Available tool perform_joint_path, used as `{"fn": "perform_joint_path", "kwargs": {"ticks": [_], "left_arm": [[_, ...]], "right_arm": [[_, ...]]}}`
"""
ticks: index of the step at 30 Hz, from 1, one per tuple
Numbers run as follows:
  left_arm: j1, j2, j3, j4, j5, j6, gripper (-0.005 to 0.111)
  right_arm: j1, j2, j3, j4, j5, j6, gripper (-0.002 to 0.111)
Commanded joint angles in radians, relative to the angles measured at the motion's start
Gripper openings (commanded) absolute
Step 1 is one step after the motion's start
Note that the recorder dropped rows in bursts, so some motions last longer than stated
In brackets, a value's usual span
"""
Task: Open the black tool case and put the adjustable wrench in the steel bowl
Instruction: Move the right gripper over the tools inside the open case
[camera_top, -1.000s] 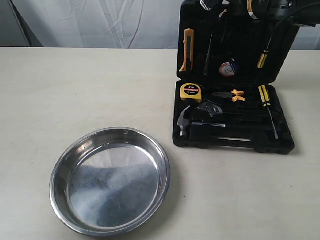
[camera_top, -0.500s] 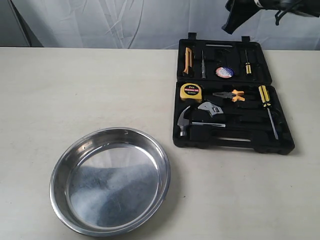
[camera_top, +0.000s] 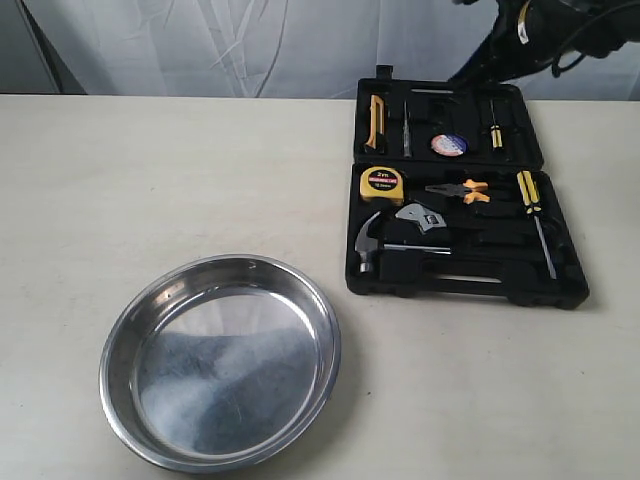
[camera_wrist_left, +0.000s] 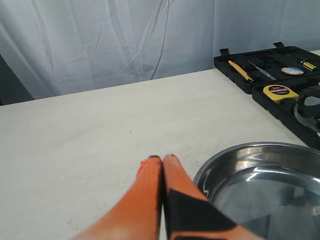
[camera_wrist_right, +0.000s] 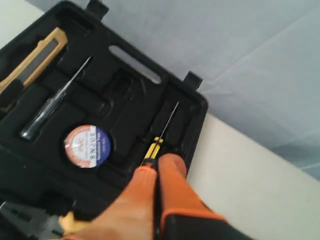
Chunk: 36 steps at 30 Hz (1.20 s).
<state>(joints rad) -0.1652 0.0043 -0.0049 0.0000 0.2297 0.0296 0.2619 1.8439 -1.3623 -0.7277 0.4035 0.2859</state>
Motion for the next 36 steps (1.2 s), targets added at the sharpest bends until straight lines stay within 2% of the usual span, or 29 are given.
{"fn": "perform_joint_path", "kwargs": {"ticks": [1,3,7,11,17,21,24,28,31,34,36], "left_arm": [[-0.007,-0.004,0.005,0.000,-0.005,0.000,0.000],[-0.007,-0.004,0.005,0.000,-0.005,0.000,0.000],[-0.007,-0.004,0.005,0.000,-0.005,0.000,0.000],[-0.007,-0.004,0.005,0.000,-0.005,0.000,0.000],[-0.007,-0.004,0.005,0.000,-0.005,0.000,0.000],[-0.007,-0.004,0.005,0.000,-0.005,0.000,0.000],[-0.007,-0.004,0.005,0.000,-0.005,0.000,0.000],[-0.007,-0.004,0.005,0.000,-0.005,0.000,0.000],[-0.007,-0.004,0.005,0.000,-0.005,0.000,0.000],[-0.007,-0.004,0.005,0.000,-0.005,0.000,0.000],[-0.007,-0.004,0.005,0.000,-0.005,0.000,0.000]], "right_arm": [[-0.004,-0.040,0.075,0.103,0.011,0.001,0.000],[-0.004,-0.051,0.083,0.174,0.052,-0.039,-0.001],[-0.006,-0.036,0.061,0.380,0.213,-0.241,-0.001],[-0.006,0.028,-0.056,0.625,0.433,-0.456,-0.001],[-0.006,0.160,-0.214,0.906,0.801,-0.665,-0.001],[0.000,0.228,-0.255,1.150,0.818,-0.881,-0.001],[0.000,0.255,-0.267,1.301,0.654,-0.947,-0.001],[0.000,0.266,-0.269,1.330,0.165,-0.903,-0.001],[-0.003,0.278,-0.269,1.318,-0.093,-0.892,-0.001],[-0.025,0.290,-0.269,1.263,-0.213,-0.890,-0.001],[-0.049,0.294,-0.269,1.216,-0.210,-0.890,-0.001]]}}
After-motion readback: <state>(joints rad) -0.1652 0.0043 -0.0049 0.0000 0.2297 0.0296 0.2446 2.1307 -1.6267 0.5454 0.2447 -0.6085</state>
